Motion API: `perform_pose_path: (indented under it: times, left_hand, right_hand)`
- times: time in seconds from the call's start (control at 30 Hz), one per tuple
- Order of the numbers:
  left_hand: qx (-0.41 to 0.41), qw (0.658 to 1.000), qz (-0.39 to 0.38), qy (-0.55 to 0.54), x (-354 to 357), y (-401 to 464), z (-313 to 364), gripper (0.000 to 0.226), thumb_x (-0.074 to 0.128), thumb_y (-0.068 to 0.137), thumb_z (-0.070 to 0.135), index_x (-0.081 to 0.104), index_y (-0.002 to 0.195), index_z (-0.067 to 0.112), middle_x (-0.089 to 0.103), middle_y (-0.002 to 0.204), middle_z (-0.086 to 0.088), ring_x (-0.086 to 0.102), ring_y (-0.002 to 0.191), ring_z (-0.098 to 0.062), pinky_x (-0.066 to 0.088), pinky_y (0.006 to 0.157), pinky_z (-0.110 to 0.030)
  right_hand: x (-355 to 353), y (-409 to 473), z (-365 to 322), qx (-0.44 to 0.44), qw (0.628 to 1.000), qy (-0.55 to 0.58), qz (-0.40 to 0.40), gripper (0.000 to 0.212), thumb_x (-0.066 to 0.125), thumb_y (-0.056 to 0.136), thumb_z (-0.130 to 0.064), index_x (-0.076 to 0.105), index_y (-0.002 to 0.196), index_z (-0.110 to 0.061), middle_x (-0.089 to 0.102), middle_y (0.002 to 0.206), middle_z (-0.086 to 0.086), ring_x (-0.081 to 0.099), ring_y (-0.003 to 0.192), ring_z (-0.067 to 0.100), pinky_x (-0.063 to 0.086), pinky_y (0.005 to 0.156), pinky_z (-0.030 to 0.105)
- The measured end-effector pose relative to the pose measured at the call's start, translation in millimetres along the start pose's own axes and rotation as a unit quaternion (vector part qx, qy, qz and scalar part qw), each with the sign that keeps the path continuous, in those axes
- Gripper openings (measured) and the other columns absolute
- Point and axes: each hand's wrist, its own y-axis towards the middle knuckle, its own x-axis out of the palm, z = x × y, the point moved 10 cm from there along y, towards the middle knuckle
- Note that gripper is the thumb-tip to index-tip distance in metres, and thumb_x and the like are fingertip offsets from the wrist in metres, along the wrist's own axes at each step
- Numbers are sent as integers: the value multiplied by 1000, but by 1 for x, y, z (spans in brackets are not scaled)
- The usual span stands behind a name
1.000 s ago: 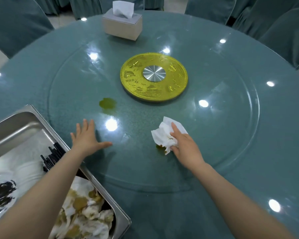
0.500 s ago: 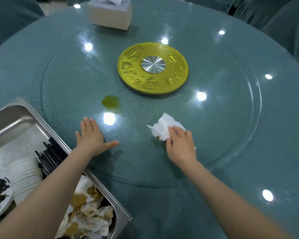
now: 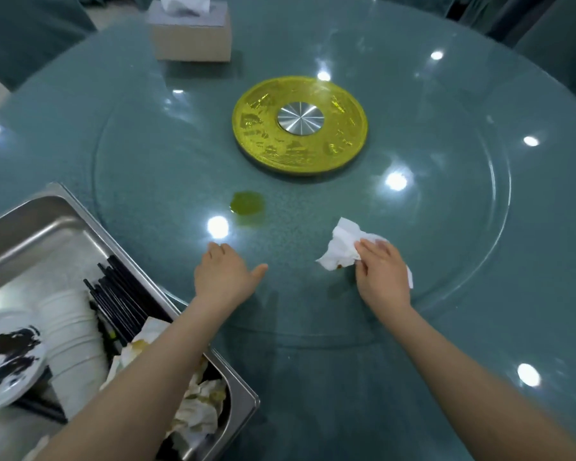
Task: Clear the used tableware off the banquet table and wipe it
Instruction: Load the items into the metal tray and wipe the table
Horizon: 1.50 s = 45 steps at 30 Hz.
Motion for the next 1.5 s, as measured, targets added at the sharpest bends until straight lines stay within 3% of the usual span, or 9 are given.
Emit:
perform_pose_path:
  times: [0.07, 0.13, 0.27, 0.47, 0.63, 0.77, 1.03, 1.27, 1.5]
  left_hand:
    - [44, 998, 1, 45, -2, -5, 14, 68, 47, 88, 59, 43, 128, 4, 47, 131, -16, 49, 119, -34, 43, 91, -39]
    - [95, 994, 5, 61, -7, -7, 24, 57, 47, 90, 55, 45, 124, 10, 53, 122, -12, 54, 111, -32, 44, 83, -38]
    - [148, 987, 54, 34, -25, 11, 18, 77, 58, 85, 54, 30, 143, 11, 36, 147, -11, 37, 133, -31, 37, 104, -44]
    - [39, 998, -35, 43, -21, 60, -53, 122, 62, 67, 74, -9, 151, 23, -16, 160, -5, -4, 146, -37, 15, 112, -62]
    - [25, 993, -106, 38, -4, 67, -61, 132, 67, 61, 75, -18, 149, 27, -25, 157, -4, -11, 144, -42, 16, 112, -63]
    - [27, 990, -130, 52, 2, 61, -46, 136, 72, 62, 68, -20, 149, 20, -22, 158, -9, -7, 143, -47, 24, 113, -56]
    - [23, 990, -126, 64, 1, 50, -37, 130, 70, 69, 64, -20, 149, 15, -22, 157, -13, -6, 142, -48, 25, 112, -56]
    - [22, 988, -134, 66, 4, 56, -40, 133, 70, 66, 67, -21, 149, 18, -23, 157, -11, -7, 143, -48, 26, 111, -54]
    - [33, 992, -114, 42, 0, 62, -53, 136, 74, 59, 69, -16, 151, 24, -19, 159, -6, -6, 143, -46, 26, 111, -57]
  right_hand:
    - [-1, 5, 14, 53, 998, 14, 5, 32, 47, 94, -8, 59, 125, -5, 55, 136, 8, 31, 137, 37, 23, 111, 46]
    - [-5, 10, 24, 99, 993, 67, 14, 33, 43, 97, -9, 55, 127, -8, 52, 137, 8, 33, 135, 35, 32, 105, 44]
    - [-12, 28, 28, 121, 989, 73, 32, 40, 38, 99, -11, 45, 137, -18, 51, 128, 7, 43, 119, 35, 44, 74, 39]
    - [-8, 68, 18, 125, 991, 40, 28, 40, 31, 98, -8, 42, 136, -14, 48, 128, 9, 35, 123, 32, 41, 91, 48]
    - [18, 98, -36, 59, 998, 10, -37, 44, 27, 101, -32, 35, 144, -28, 31, 152, 8, 21, 138, 39, 22, 112, 50]
    - [24, 103, -40, 63, 997, -31, -34, 43, 28, 100, -45, 37, 141, -39, 26, 156, 1, 16, 142, 34, 10, 113, 54]
    - [55, 42, -127, -138, 986, 4, -95, 43, 33, 99, -38, 38, 142, -37, 27, 156, -3, 19, 144, 27, 7, 116, 47]
    - [60, 13, -139, -202, 971, 44, -116, 43, 37, 101, -20, 42, 142, -29, 26, 156, -2, 16, 145, 24, 0, 117, 42]
    - [26, -39, -104, -275, 950, 116, -96, 51, 51, 78, 13, 67, 119, -11, 55, 134, 13, 49, 125, 41, 34, 104, 59]
